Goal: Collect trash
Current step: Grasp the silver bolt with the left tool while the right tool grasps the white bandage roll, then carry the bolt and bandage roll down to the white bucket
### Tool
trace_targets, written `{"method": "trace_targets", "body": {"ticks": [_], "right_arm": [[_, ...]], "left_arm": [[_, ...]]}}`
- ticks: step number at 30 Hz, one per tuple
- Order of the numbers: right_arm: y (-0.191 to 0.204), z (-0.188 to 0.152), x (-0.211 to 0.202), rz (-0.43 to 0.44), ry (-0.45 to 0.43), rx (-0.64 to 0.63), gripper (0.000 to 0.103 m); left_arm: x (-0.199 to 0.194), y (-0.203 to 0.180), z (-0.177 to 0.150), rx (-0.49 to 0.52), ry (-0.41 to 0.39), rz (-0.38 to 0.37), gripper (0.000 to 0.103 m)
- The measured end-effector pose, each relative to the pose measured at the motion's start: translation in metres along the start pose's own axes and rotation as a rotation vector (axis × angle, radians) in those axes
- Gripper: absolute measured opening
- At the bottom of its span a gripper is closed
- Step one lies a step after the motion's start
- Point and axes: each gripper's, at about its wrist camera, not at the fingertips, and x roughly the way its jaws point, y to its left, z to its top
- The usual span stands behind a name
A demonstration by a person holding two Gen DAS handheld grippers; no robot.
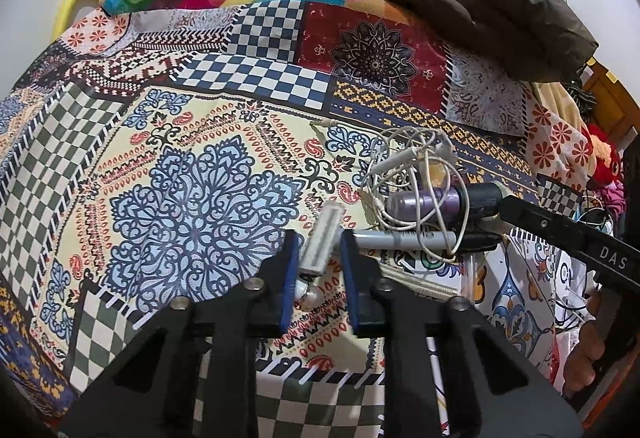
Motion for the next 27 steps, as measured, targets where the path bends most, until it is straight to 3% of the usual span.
{"method": "trace_targets", "body": {"ticks": [3, 13, 27], "right_arm": [[0.001, 0.0, 0.0, -0.004, -0.003, -0.01, 0.024], [-0.001, -0.007, -0.015, -0.064, -0.007, -0.044, 0.022], [0.033, -0.012, -0.095, -0.083, -0.076, -0.106, 0.022]], "left_arm": [[0.0, 0.0, -0.001, -0.005, -0.004, -0.011, 0.011], [-0.032, -0.02, -0.012, 0.035, -0.023, -0.012, 0.011], [-0.123, -0.04, -0.018, 0.025, -0.111, 0.005, 0.011]]}}
